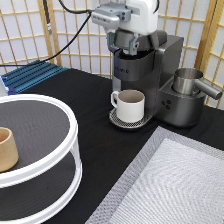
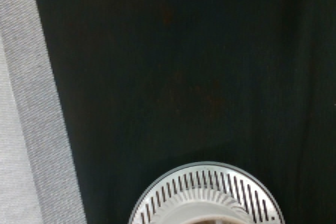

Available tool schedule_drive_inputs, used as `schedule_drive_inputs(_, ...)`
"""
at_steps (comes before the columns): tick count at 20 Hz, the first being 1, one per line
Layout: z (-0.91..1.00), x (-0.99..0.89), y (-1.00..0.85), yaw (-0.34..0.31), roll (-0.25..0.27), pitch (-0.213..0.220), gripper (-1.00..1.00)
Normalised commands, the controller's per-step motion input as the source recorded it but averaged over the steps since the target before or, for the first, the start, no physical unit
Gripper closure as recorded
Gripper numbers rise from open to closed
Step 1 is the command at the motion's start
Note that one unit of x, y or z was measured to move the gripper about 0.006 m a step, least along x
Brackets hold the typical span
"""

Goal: Make coffee

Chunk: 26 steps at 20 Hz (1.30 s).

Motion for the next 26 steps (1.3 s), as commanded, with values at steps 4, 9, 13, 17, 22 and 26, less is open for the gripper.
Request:
schedule_drive_inputs(4,0.0,-0.17,-0.53,0.051,0.009,-0.028,-1.0)
schedule_drive_inputs(9,0.63,-0.04,-0.48,0.027,0.01,-0.002,-1.0)
schedule_drive_inputs(13,1.0,-0.23,0.01,0.003,-0.006,-0.03,-1.0)
schedule_drive_inputs(17,1.0,-0.16,0.5,0.002,-0.061,-0.047,-1.0)
schedule_drive_inputs(22,0.65,0.07,0.73,0.028,-0.127,0.0,-1.0)
schedule_drive_inputs(26,0.14,0.19,0.65,0.047,-0.181,0.047,-1.0)
